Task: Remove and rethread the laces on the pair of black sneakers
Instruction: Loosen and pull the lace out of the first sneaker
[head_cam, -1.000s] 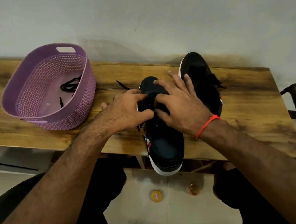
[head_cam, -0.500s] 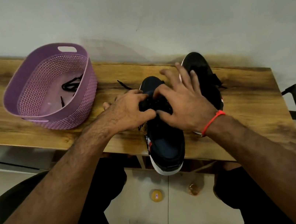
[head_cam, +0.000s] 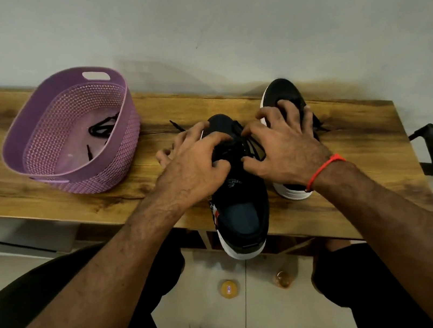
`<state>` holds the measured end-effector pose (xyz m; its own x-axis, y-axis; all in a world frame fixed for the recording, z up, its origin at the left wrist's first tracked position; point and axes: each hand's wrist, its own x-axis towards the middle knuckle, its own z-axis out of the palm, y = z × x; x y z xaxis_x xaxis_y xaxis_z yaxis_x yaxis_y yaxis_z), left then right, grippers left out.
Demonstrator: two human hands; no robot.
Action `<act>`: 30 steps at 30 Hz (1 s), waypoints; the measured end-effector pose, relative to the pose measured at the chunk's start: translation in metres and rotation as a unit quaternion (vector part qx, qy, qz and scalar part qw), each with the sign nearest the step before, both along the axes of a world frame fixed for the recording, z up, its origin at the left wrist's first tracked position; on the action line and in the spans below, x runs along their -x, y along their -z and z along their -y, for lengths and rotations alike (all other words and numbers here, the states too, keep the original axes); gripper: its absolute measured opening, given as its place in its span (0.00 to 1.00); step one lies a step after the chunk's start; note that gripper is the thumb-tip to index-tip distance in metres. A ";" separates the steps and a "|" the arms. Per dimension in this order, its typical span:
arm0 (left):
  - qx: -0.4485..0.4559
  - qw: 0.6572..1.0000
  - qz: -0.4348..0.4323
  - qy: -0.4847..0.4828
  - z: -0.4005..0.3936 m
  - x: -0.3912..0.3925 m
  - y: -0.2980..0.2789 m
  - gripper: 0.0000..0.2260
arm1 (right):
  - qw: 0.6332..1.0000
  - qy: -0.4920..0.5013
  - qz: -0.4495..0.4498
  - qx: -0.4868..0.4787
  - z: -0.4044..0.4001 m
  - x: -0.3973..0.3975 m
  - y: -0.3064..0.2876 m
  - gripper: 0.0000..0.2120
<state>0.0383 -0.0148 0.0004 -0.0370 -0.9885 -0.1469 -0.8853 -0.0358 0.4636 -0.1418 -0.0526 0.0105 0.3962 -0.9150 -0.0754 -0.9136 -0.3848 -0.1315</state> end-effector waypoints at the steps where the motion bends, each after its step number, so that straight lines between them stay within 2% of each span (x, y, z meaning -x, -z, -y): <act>1: 0.019 1.000 0.003 -0.001 -0.001 0.003 0.003 0.23 | 1.000 -0.004 0.003 -0.010 0.000 0.000 0.000 0.27; 7: 0.083 0.991 0.104 -0.018 -0.004 0.015 0.013 0.12 | 0.999 -0.030 0.023 -0.037 -0.001 -0.001 -0.001 0.23; 10: 0.124 0.987 0.090 -0.040 -0.006 0.017 0.014 0.10 | 0.998 -0.033 0.025 -0.048 -0.001 0.000 -0.002 0.20; 12: 0.138 0.987 0.003 -0.086 -0.002 0.012 0.018 0.06 | 0.998 -0.028 0.030 -0.055 0.000 0.003 -0.002 0.18; 13: 0.135 0.979 -0.078 -0.133 0.002 0.009 0.017 0.03 | 0.998 -0.026 0.031 -0.057 0.000 0.005 -0.002 0.18; 14: 0.117 0.955 -0.188 -0.198 0.006 0.005 0.013 0.01 | 0.997 -0.024 0.033 -0.060 0.001 0.006 -0.002 0.17; 15: 0.080 0.912 -0.297 -0.271 0.009 0.003 0.009 0.04 | 0.997 -0.023 0.035 -0.065 0.001 0.006 -0.001 0.16; 16: 0.032 0.869 -0.368 -0.330 0.010 0.001 0.008 0.05 | 0.997 -0.022 0.037 -0.071 0.001 0.007 0.000 0.16; 17: -0.009 0.849 -0.390 -0.357 0.011 -0.001 0.010 0.06 | 0.996 -0.023 0.040 -0.076 0.001 0.007 0.000 0.15; 18: -0.033 0.853 -0.385 -0.352 0.009 0.000 0.011 0.06 | 0.996 -0.023 0.041 -0.079 0.002 0.006 0.001 0.15; 20: 0.004 0.908 -0.303 -0.289 0.008 0.000 0.020 0.03 | 0.996 -0.022 0.040 -0.078 0.002 0.005 0.001 0.15; 22: 0.062 0.975 -0.136 -0.162 0.004 0.003 0.021 0.13 | 0.996 -0.022 0.033 -0.074 0.002 0.005 0.000 0.17; 23: 0.090 0.989 -0.060 -0.101 0.002 0.006 0.019 0.16 | 0.997 -0.024 0.029 -0.072 0.002 0.005 0.000 0.19; 25: 0.128 0.991 0.038 -0.028 -0.003 0.014 0.014 0.16 | 0.997 -0.030 0.019 -0.065 0.002 0.006 0.000 0.23; 30: 0.116 0.988 0.081 -0.054 -0.005 0.015 0.018 0.10 | 0.998 -0.041 0.008 -0.057 0.002 0.007 0.000 0.28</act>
<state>0.0238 -0.0096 -0.0179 0.0754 -0.9931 0.0893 -0.9454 -0.0427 0.3230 -0.1485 -0.0546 0.0109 0.4706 -0.8657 -0.1704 -0.8775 -0.4391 -0.1929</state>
